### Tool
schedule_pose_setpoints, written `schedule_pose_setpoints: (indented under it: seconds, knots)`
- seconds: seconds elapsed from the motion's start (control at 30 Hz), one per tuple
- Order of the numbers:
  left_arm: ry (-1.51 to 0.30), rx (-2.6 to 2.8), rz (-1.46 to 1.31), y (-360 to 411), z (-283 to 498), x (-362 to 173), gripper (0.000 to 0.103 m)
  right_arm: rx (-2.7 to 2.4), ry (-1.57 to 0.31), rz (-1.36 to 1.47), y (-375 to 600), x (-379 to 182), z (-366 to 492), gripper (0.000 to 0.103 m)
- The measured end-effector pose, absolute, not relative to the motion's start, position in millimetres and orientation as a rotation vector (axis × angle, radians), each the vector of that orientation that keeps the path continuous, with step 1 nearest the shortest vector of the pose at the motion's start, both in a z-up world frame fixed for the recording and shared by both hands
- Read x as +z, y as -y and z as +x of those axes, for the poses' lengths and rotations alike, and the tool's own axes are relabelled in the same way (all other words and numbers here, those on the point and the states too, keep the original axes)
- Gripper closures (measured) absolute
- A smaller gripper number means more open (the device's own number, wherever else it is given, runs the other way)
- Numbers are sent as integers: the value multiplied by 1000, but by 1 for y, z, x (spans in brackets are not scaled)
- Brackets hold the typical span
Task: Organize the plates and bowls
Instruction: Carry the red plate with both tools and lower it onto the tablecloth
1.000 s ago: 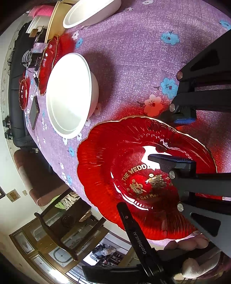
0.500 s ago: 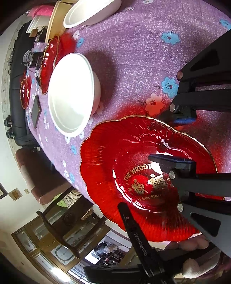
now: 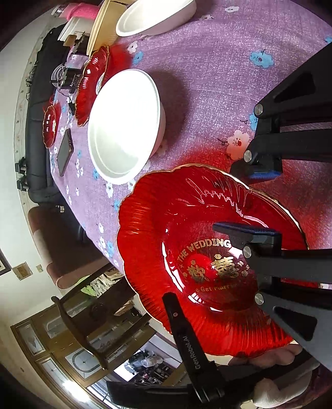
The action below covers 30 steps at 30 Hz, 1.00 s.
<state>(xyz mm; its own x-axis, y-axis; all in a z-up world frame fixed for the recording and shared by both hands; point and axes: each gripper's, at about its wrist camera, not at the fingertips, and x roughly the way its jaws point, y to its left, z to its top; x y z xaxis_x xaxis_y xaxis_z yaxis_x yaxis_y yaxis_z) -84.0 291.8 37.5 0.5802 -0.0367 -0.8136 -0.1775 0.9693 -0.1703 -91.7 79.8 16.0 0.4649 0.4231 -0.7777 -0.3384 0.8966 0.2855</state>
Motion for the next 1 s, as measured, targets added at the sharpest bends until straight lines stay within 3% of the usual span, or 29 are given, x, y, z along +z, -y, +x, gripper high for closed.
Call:
schedule_pose_setpoints:
  seconds: [0.23,0.3,0.37,0.47,0.67,1.0]
  knots:
    - [-943,110,-249,-297,-89,36,64,471,-983,81,-81,14,-91,71]
    - [-913,120,-229,-295,-95,44,59,476,-986,94,-80,15,-91,71]
    - [-880,137,-210,-294,-101,53,47,479,-993,110,-79,14,-92,71]
    - [-832,153,-185,-291,-111,66,40,487,-1004,125,-78,13,-94,64]
    - [-759,187,-154,-285,-126,85,23,496,-1015,105,-80,12,-104,64]
    - [-716,201,-92,-271,-138,102,21,505,-959,144,-61,31,-125,57]
